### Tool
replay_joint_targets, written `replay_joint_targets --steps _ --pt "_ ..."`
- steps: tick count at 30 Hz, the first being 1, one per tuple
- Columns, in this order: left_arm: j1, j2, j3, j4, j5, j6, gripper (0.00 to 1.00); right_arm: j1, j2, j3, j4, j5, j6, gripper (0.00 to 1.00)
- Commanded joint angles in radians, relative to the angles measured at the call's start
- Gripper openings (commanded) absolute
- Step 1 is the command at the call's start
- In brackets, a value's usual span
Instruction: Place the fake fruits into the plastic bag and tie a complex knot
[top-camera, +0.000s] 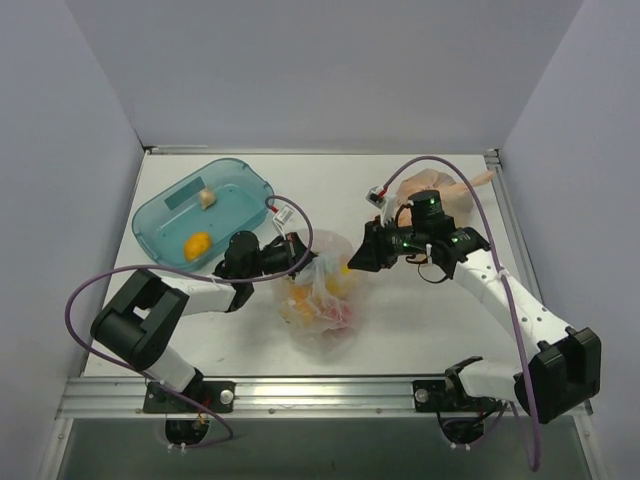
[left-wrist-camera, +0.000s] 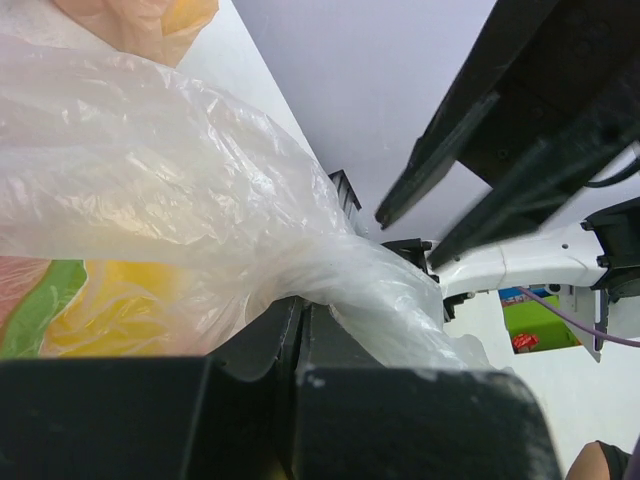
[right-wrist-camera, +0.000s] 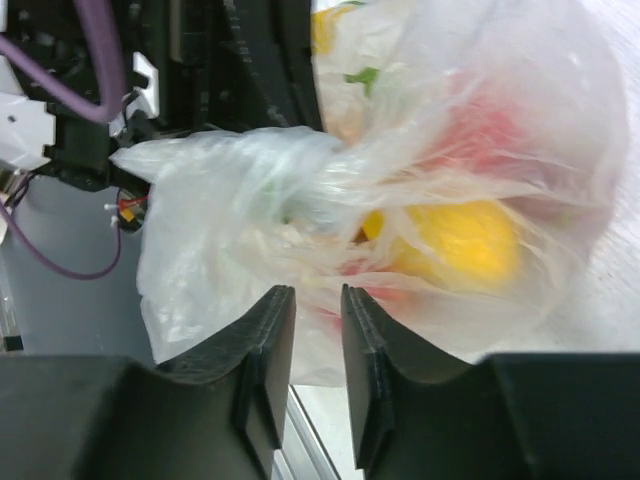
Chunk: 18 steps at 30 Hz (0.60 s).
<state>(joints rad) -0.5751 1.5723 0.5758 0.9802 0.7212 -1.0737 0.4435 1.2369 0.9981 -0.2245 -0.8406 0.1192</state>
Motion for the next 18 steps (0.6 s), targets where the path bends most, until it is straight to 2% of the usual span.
replay_joint_targets --steps 1,3,9,12,14,18 --pt "0.004 -0.018 0.03 0.063 0.02 -0.005 0.0 -0.023 0.033 0.004 -0.042 0.008 -0.076 0.25" --pt "0.004 -0.015 0.03 0.061 0.02 -0.003 0.0 -0.008 0.055 -0.019 -0.02 0.003 -0.087 0.24" --pt "0.0 -0.012 0.022 0.061 0.032 -0.012 0.0 0.061 0.118 -0.038 0.065 -0.061 -0.04 0.29" --pt "-0.009 -0.018 0.016 0.063 0.04 -0.015 0.0 0.086 0.137 -0.03 0.106 -0.06 -0.02 0.36" --pt "-0.022 -0.023 -0.001 0.072 0.05 -0.019 0.0 0.086 0.156 -0.016 0.128 -0.049 0.011 0.45" --pt "-0.048 -0.032 -0.028 0.104 0.069 -0.028 0.0 0.087 0.176 0.01 0.192 -0.048 0.059 0.52"
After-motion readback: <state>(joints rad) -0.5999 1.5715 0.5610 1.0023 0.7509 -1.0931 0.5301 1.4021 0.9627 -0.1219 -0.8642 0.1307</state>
